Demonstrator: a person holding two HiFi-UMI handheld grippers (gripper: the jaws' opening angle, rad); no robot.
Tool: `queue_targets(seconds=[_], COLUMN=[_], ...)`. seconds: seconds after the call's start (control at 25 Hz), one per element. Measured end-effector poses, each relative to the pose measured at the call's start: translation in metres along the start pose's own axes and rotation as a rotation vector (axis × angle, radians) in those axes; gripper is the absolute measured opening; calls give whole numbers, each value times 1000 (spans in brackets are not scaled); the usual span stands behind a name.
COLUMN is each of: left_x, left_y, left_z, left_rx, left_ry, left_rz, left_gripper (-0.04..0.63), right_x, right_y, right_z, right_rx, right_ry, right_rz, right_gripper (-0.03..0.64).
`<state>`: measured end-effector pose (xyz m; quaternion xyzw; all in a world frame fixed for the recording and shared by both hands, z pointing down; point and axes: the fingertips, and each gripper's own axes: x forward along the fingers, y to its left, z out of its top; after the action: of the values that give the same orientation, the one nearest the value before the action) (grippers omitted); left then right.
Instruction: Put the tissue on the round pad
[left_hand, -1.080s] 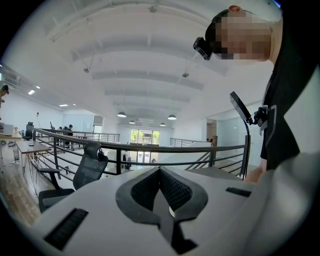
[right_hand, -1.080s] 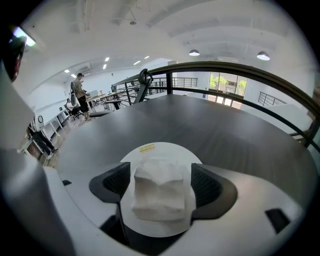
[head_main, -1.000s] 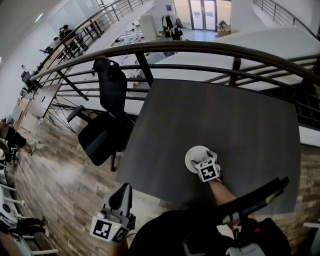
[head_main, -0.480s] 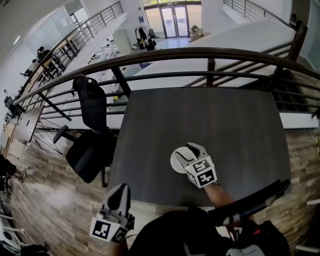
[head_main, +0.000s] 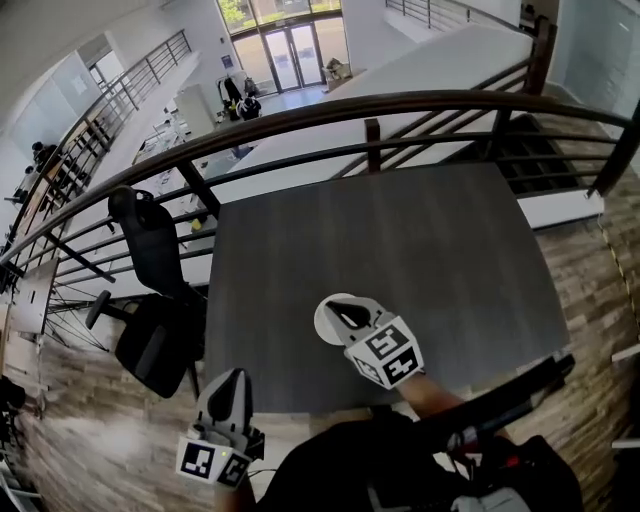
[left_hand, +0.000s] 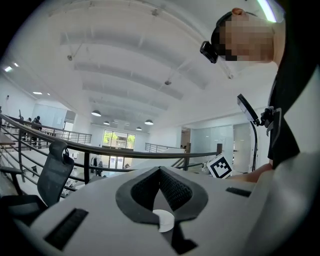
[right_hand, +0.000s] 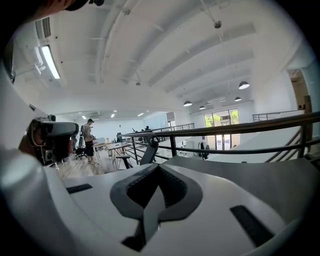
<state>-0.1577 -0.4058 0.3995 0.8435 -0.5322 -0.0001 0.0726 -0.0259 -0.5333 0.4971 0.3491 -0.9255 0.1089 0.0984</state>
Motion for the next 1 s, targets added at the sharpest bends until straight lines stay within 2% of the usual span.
queue_targets(seconds=[0.32, 0.64, 0.76, 1.0], left_x=[-30, -92, -119, -181], left_y=[-15, -12, -21, -25], left_z=[3, -7, -5, -29], left_rx=[9, -4, -34, -15], left_ry=[-10, -33, -68, -40], left_rz=[-82, -146, -193, -236], left_gripper=[3, 4, 3, 3], right_x=[-41, -69, -91, -134], right_y=[37, 90, 118, 180], right_z=[5, 6, 2, -4], right_rx=[-12, -12, 4, 13], right_ry=[-26, -57, -70, -98], right_rz=[-52, -125, -159, -224], right_gripper=[2, 2, 2, 2])
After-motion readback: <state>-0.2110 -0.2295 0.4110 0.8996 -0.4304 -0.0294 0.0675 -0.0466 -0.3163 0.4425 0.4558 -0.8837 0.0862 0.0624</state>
